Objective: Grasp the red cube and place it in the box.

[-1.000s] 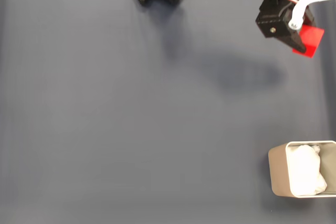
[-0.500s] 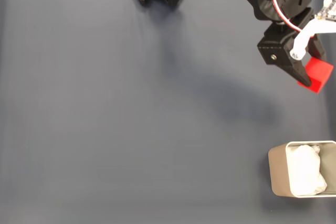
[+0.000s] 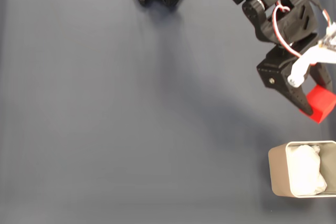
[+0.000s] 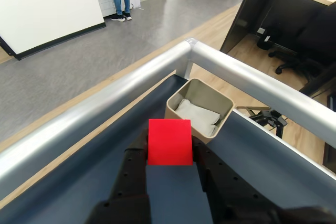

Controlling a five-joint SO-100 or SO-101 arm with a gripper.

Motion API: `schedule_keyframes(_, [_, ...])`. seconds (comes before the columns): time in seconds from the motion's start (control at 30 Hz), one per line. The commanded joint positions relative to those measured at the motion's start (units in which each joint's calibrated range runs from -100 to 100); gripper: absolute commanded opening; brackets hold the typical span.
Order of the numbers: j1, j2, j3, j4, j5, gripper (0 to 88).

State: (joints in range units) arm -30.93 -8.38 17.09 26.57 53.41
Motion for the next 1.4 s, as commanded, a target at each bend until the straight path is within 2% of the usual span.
schedule_keyframes(0.0, [1.46, 1.45, -6.60, 0.31, -0.59, 2.0])
schedule_keyframes(0.83, [6.43, 19.82, -28.68, 0.31, -2.30, 2.0])
schedule_keyframes(1.37, [6.79, 25.54, -34.88, 0.07, -3.61, 2.0])
